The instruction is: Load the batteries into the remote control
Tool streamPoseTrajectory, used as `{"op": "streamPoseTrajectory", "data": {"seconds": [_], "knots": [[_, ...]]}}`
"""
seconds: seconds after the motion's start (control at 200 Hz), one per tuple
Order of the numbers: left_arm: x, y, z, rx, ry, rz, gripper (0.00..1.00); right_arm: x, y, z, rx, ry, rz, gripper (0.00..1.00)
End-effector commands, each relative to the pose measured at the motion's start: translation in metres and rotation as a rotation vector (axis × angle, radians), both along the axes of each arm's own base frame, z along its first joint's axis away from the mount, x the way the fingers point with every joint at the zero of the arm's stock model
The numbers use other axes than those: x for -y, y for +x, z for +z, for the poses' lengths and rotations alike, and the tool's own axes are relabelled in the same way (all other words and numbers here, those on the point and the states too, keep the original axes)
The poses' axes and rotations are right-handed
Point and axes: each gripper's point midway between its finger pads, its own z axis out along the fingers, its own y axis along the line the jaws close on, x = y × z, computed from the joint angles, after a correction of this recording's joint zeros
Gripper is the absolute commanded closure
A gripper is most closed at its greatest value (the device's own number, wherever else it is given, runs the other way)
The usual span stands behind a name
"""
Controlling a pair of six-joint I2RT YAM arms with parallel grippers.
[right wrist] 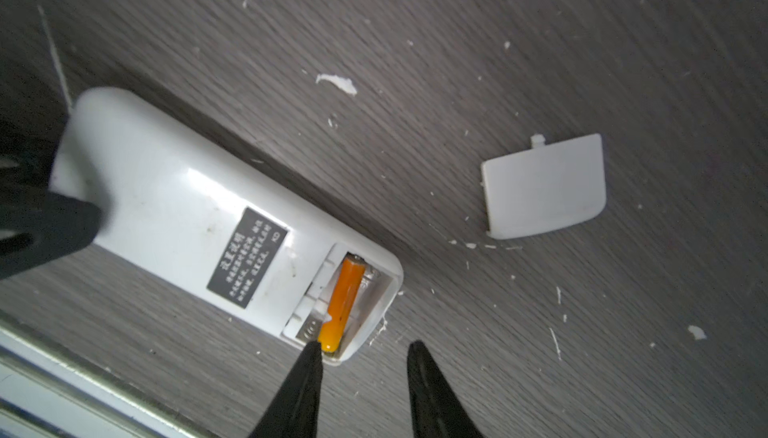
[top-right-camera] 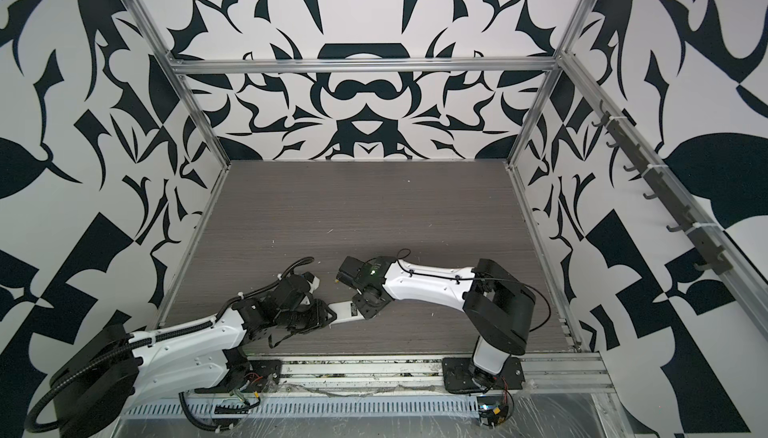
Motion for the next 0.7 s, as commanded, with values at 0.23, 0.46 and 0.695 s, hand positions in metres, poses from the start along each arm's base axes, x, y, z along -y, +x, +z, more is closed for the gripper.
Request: {"op": "streamPoseTrajectory", "data": {"seconds": [0.23, 0.46, 0.695], "knots": [[0.01, -0.007, -0.009, -0.008, 0.057, 0.002, 0.65, 0.028, 0.009, 0.011, -0.005, 0.109, -0.048, 0.53], [0.02, -0.014, -0.014, -0.014, 0.085, -0.026, 0.65, 0.047, 0.008, 0.015, 0.002, 0.103, -0.062, 0.44], [0.024, -0.019, -0.006, 0.0, 0.078, -0.044, 0.66, 0.05, 0.008, 0.021, 0.014, 0.096, -0.046, 0.43]]}}
